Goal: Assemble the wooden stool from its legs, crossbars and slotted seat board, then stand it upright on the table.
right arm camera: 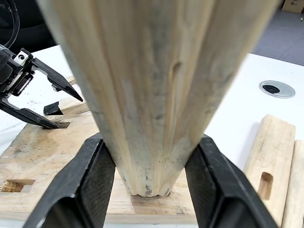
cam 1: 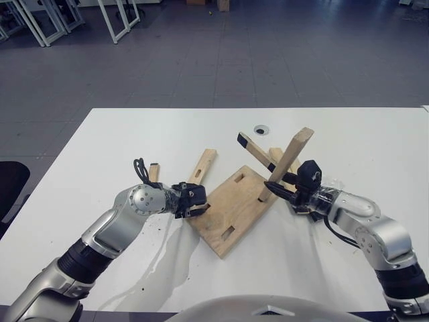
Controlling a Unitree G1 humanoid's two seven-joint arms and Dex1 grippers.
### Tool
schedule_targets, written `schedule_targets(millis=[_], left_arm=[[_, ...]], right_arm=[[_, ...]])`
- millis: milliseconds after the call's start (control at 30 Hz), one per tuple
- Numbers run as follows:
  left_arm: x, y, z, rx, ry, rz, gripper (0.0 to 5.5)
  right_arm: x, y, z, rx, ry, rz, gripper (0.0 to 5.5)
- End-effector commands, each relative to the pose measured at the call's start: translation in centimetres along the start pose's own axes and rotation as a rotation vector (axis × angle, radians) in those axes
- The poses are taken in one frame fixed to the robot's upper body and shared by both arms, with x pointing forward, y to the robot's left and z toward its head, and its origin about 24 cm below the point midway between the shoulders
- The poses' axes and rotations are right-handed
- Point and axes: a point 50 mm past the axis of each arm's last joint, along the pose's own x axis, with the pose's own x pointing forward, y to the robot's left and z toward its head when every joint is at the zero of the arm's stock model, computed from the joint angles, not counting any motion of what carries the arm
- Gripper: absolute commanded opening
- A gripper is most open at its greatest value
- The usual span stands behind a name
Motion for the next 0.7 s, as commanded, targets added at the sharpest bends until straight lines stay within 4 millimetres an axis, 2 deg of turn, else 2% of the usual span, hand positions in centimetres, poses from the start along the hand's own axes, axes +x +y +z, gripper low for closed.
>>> schedule_targets(millis=[33, 100, 167, 367, 467, 700], left_arm=[[1.6, -3.0, -1.9, -0.089, 0.078, -0.114, 2.97], [1.6, -3.0, -1.9, -0.092, 0.077, -0.109, 2.97], [1.7, -2.9, -1.9, -0.1, 0.074, -0.103, 2.97], [1.8, -2.6, -1.8, -0.111, 0.062, -0.073, 2.97], [1.9, -2.4, -1.7, -0.112, 0.057, -0.062, 2.97], [2.1, -2.1, -1.6, -0.113, 0.054, -0.049, 2.97]], right_arm=[[-1.6, -0.5, -10.7, 0.175, 0.457, -0.106, 2.03], [-1.9, -0.8, -11.6, 0.182, 0.493, -0.114, 2.03], [-1.8, -1.2, -10.8, 0.214, 0.445, -0.117, 2.03], [-1.5, -4.0, -5.1, 0.216, 0.235, -0.126, 2.03], [-1.4, -4.6, -3.2, 0.182, 0.198, -0.125, 2.03], [-0.7, -3.8, -1.9, 0.115, 0.186, -0.103, 2.03]])
